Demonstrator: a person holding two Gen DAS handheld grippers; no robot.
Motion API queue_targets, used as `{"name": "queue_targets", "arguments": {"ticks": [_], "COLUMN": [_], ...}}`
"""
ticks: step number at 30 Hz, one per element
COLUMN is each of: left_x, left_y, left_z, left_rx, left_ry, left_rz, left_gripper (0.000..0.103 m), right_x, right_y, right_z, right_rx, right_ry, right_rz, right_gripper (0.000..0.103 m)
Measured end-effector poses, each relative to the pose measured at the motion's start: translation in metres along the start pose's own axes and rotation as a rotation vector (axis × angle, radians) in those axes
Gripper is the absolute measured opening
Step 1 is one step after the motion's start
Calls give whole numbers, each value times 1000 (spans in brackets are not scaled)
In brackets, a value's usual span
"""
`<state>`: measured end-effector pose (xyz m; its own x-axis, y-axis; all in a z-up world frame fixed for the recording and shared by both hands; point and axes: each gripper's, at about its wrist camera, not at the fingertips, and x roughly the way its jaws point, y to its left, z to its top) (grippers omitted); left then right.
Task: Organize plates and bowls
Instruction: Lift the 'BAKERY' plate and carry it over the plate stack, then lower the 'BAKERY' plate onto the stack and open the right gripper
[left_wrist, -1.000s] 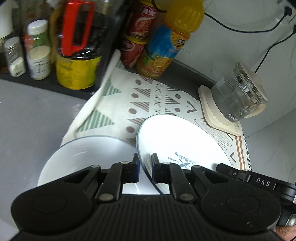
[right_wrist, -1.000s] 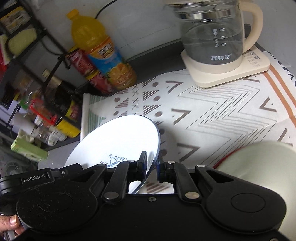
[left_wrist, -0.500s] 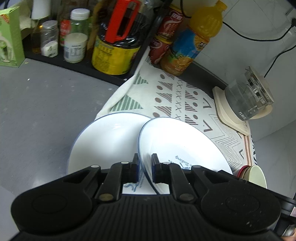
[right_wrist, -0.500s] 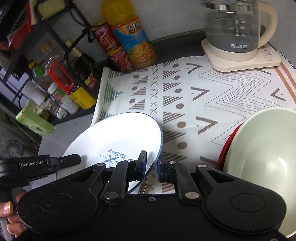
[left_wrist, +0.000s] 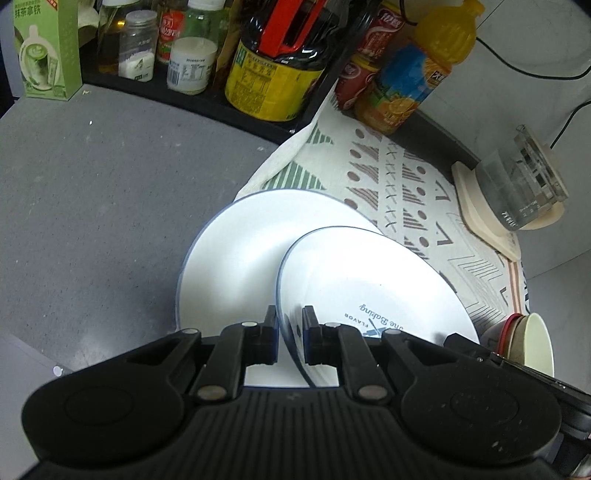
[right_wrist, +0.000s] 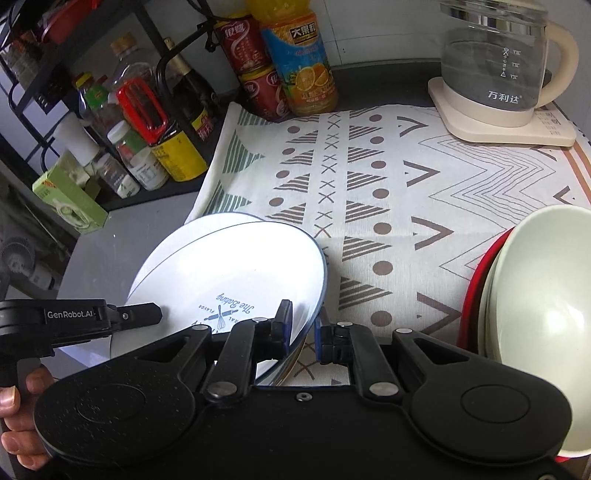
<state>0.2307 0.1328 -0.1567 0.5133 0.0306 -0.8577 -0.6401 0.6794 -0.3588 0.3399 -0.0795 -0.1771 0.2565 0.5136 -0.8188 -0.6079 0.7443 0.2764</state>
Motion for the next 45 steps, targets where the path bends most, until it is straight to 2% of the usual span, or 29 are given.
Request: {"name": "queue_targets", "arguments": {"ticks": [17, 22, 26, 33, 38, 45], "left_x": [18, 20, 25, 25, 21, 21], "left_y": [12, 5, 10, 11, 11, 2], "left_z": [-4, -5, -2, 3, 10, 11], "left_rx": [31, 97, 93, 133, 172, 218], "left_ry": [37, 10, 23, -3, -28, -20], "left_rz": [43, 82, 78, 129, 149, 189], "left_gripper": [12, 14, 14, 13, 10, 10], "right_x": [18, 26, 33, 43, 45, 37], "right_y": [21, 32, 31, 41, 40, 37], "right_z": [-10, -13, -12, -15, -13, -14], "right_rx": [-84, -121, -114, -131, -108, -62], "right_ry": [30, 33, 56, 76, 86, 72], "right_rz": [-68, -125, -131, -161, -148, -122], "right_gripper": [13, 14, 15, 20, 26, 27]}}
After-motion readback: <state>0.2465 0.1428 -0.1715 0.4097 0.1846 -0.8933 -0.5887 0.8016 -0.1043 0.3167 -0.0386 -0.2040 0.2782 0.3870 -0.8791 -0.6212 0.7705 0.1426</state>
